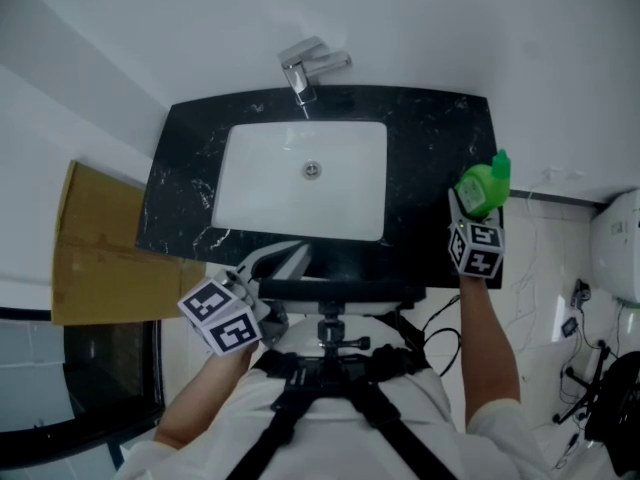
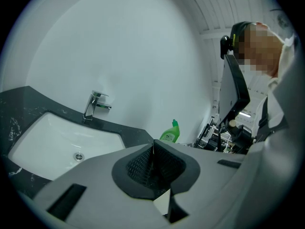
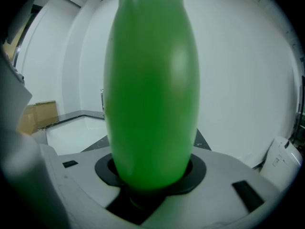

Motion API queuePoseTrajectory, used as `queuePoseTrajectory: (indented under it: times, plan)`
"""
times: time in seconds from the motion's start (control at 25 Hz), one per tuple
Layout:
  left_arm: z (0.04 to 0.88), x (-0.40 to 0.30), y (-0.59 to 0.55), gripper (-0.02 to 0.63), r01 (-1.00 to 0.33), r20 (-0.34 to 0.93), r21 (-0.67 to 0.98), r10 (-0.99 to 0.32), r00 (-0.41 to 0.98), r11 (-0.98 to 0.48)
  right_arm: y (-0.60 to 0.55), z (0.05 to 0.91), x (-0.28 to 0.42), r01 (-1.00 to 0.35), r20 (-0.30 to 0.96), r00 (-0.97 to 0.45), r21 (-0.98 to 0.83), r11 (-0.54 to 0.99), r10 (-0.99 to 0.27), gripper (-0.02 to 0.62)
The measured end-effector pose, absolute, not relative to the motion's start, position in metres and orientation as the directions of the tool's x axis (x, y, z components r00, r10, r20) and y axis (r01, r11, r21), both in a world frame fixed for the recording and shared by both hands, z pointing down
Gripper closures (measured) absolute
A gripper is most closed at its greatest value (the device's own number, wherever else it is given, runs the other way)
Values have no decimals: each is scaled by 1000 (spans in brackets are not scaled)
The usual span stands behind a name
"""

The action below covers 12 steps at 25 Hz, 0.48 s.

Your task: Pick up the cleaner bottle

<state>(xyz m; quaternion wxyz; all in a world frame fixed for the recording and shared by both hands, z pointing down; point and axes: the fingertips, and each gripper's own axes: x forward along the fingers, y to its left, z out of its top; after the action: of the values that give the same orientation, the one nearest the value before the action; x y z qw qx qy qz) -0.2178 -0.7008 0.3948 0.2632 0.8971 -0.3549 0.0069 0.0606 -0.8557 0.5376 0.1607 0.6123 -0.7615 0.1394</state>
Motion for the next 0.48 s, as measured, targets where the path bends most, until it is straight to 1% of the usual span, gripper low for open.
queuePoseTrajectory:
  times: [0.48]
  plan:
    - [398, -219, -701, 606, -630, 184, 489, -634, 751, -603, -849, 531, 66, -976, 439, -204, -15, 219, -875, 417]
